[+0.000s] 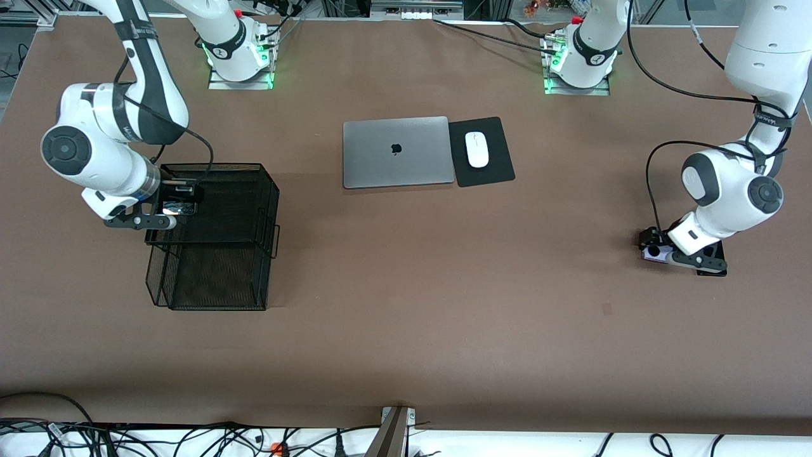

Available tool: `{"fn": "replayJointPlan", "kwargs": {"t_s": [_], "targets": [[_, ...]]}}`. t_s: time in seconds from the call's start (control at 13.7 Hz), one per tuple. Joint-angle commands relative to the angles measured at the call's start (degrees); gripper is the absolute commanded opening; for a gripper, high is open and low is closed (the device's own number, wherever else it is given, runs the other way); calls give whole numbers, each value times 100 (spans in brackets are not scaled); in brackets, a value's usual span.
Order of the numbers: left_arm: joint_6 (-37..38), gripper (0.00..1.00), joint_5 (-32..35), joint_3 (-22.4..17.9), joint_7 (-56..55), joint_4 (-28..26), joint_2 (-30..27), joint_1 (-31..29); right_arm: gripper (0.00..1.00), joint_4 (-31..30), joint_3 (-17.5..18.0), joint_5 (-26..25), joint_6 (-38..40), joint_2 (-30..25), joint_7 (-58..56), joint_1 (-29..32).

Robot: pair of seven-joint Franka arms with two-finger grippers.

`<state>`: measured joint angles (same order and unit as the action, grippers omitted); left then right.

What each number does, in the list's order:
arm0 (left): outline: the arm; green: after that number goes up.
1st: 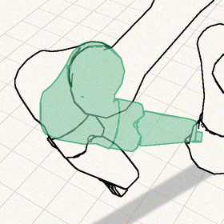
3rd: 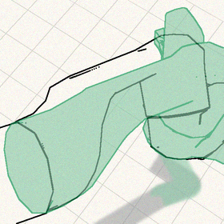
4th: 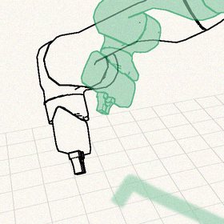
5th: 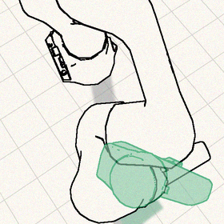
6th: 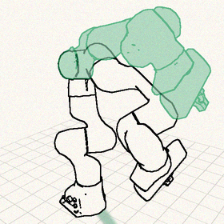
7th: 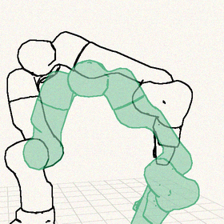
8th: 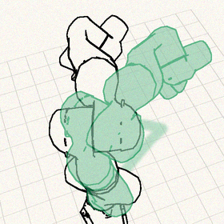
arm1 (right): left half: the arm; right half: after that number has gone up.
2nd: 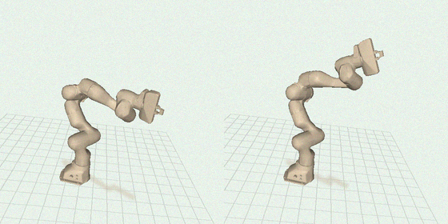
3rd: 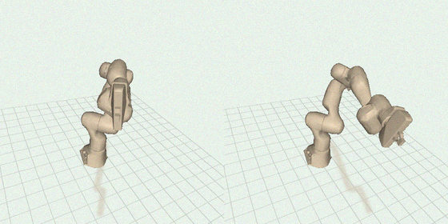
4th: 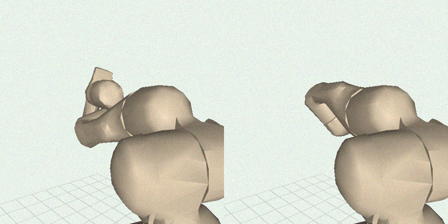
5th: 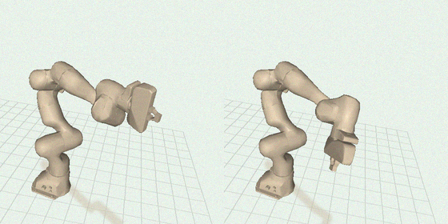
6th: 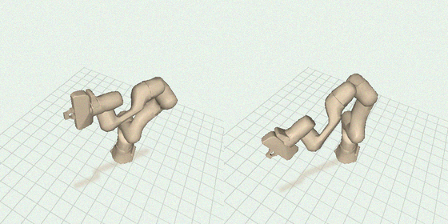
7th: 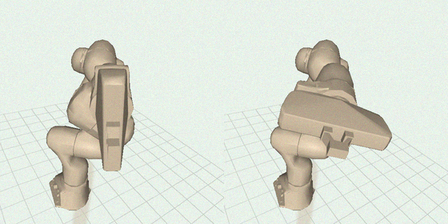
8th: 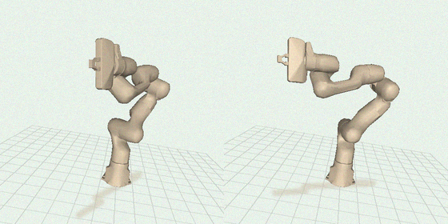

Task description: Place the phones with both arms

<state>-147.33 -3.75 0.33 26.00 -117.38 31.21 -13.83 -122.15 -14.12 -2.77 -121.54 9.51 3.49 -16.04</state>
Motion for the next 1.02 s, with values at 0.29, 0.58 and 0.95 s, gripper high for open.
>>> {"fn": "replayJointPlan", "kwargs": {"t_s": [0.29,0.58,0.95], "targets": [[1233,0,-99,19,-1788,945,16,1047,76,-292,-38,83,-520,-37,-85,-57],[1233,0,-99,19,-2729,1033,34,1882,99,-205,-46,83,-494,-81,-33,-57],[1733,0,-91,19,-4810,1681,147,3358,99,593,-90,83,206,-90,-32,-57]]}}
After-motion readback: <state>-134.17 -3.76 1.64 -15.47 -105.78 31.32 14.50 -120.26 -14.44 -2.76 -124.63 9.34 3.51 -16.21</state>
